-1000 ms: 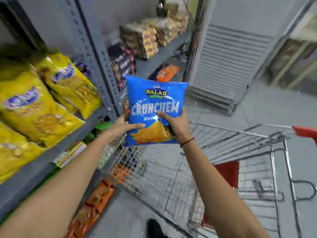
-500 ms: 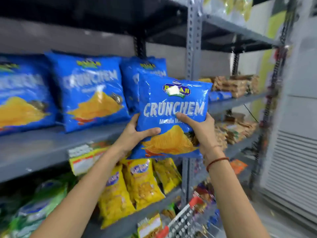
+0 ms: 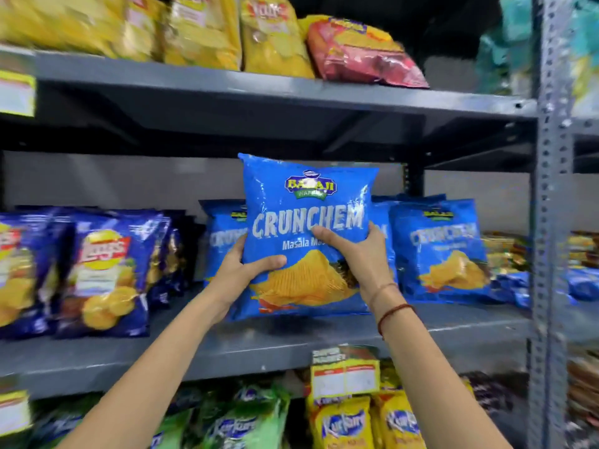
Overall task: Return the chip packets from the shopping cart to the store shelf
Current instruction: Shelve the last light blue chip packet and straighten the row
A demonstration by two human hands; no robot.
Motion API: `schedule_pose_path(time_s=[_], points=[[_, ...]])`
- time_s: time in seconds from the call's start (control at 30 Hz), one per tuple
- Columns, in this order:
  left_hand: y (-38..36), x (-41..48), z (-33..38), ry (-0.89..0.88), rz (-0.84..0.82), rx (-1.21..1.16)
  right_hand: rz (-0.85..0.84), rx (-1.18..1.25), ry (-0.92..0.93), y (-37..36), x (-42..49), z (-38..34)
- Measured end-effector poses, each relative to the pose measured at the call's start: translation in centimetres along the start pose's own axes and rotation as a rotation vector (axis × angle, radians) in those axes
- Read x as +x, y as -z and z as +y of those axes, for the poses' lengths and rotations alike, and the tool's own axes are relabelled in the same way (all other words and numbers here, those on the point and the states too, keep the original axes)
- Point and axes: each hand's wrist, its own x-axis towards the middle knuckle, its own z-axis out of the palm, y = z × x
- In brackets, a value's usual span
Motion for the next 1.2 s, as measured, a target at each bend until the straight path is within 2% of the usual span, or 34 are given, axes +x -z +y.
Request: schedule_pose_path(time_s=[0.33,0.57,0.83,0.93,1.03,1.1,1.2], points=[[8.4,0.7,-3.5,0.107,0.229,0.100,-0.105,-0.056,-0.075,-8.8,1.4,5.7],[9.1,2.2,-5.3,0.155,0.289,0.094,-0.066,-0.127,-0.165,-10.2,2.7,7.2],[8.7,2.4,-5.4,0.175,0.327,0.188,0.023,-0.229,-0.166,-10.6,2.8,8.5],[8.5,1.1,-5.2,0.137,0.419,0.379,0.073,-0.239,-0.043,-10.8,2.4,8.4],[8.6,-1.0,-4.3,0.014,0.470,0.612,0.181,-0.402,0.203,-11.3,1.5,8.0],[9.1,-2.9,-3.4,-0.096,0.487,0.745,0.229,-0.424,0.377,-12.1,0.5,7.1],[10.7,-5.8,-2.3,-0.234,0.485,0.937,0.158,-0.363,0.512,-14.4,-1.2,5.7]])
